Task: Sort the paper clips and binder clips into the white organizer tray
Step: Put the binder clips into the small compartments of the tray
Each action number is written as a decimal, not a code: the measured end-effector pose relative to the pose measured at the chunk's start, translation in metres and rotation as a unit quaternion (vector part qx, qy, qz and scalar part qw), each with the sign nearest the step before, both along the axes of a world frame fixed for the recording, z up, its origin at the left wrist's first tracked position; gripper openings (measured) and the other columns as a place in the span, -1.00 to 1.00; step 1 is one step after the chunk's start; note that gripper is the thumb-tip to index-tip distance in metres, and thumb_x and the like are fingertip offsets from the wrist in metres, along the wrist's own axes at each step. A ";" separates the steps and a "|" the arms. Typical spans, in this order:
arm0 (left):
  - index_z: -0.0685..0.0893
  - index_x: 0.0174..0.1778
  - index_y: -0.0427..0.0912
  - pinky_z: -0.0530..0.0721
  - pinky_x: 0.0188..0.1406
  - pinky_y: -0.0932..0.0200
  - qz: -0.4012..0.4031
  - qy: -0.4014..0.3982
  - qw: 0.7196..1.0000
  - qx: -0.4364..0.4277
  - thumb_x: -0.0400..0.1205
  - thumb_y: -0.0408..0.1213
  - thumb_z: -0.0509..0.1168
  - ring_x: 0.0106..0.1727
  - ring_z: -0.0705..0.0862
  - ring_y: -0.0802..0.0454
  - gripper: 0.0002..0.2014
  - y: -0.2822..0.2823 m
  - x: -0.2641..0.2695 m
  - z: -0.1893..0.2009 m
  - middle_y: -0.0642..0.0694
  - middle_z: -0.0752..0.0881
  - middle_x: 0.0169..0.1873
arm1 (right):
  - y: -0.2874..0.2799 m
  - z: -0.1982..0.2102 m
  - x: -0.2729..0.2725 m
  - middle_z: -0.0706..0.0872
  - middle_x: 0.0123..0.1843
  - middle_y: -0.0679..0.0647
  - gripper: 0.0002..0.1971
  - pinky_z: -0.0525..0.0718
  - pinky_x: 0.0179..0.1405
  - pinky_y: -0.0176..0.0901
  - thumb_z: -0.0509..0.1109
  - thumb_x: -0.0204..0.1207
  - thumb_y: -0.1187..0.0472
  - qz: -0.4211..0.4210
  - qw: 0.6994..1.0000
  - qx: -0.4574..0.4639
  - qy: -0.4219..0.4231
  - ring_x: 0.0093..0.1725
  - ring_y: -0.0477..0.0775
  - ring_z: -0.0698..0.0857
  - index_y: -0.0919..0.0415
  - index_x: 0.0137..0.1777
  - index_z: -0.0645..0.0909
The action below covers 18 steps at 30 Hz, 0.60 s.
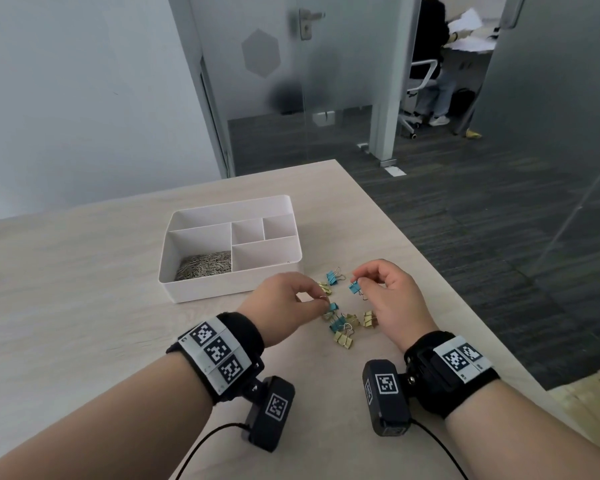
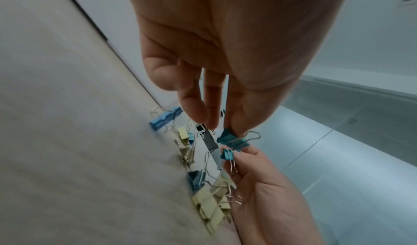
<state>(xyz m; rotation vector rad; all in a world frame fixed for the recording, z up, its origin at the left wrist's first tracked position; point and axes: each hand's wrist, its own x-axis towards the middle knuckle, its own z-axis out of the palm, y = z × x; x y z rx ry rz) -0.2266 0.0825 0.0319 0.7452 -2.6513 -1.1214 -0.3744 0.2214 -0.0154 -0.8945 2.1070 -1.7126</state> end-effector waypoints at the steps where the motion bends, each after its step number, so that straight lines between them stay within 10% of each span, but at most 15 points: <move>1: 0.79 -0.23 0.15 0.55 -0.18 0.31 -0.006 -0.004 1.000 0.001 0.56 -0.02 0.48 -0.32 0.58 0.34 -0.93 0.000 -0.003 0.001 0.33 0.76 -0.10 | 0.000 0.000 0.000 0.81 -0.06 -0.07 -0.78 0.61 -0.06 -0.46 0.37 0.63 0.35 -0.010 1.000 -0.006 -0.006 -0.05 -0.23 0.74 0.01 -0.08 0.75; 11: 0.86 -0.05 0.13 0.66 -0.08 0.21 -0.047 -0.106 0.988 -0.099 0.58 0.01 0.42 -0.05 0.69 0.15 -0.85 0.013 -0.014 0.005 0.20 0.70 -0.18 | -0.002 0.005 -0.001 0.84 -0.08 -0.02 -0.83 0.70 -0.02 -0.26 0.41 0.61 0.34 -0.034 0.999 -0.004 -0.032 -0.05 -0.10 0.78 0.05 -0.05 0.76; 18: 0.88 -0.17 0.03 0.68 -0.29 0.27 -0.012 -0.047 0.999 0.003 0.55 -0.06 0.47 -0.34 0.68 0.19 -0.88 -0.003 -0.010 0.007 0.11 0.80 -0.31 | -0.011 0.023 -0.017 0.82 0.02 -0.10 -0.81 0.60 -0.15 -0.32 0.44 0.61 0.29 0.041 0.991 0.116 -0.054 -0.01 -0.11 0.77 0.01 0.12 0.79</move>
